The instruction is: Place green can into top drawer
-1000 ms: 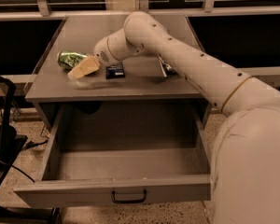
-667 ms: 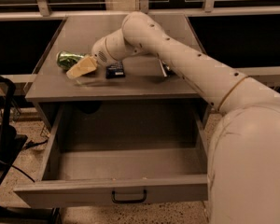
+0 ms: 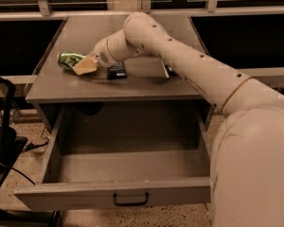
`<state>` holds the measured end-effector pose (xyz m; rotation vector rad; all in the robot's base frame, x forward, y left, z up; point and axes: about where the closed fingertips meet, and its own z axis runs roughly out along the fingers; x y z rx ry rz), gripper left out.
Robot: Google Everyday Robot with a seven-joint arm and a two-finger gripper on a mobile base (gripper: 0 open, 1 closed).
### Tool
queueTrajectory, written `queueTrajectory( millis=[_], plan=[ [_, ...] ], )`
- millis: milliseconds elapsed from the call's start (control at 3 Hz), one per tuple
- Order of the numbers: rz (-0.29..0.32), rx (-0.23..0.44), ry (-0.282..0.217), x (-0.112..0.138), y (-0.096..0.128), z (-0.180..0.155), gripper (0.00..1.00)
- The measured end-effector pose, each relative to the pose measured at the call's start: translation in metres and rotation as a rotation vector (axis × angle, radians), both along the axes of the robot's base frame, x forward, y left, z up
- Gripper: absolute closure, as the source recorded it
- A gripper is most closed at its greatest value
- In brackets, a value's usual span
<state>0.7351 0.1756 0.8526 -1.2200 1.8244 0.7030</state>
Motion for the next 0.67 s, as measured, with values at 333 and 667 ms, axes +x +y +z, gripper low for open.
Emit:
queueTrajectory(
  millis=[333,667],
  plan=[
    [0.0,0.0,0.0,0.0,0.0001,0.0,1.0],
    [0.0,0.0,0.0,0.0,0.0001,0.0,1.0]
  ],
)
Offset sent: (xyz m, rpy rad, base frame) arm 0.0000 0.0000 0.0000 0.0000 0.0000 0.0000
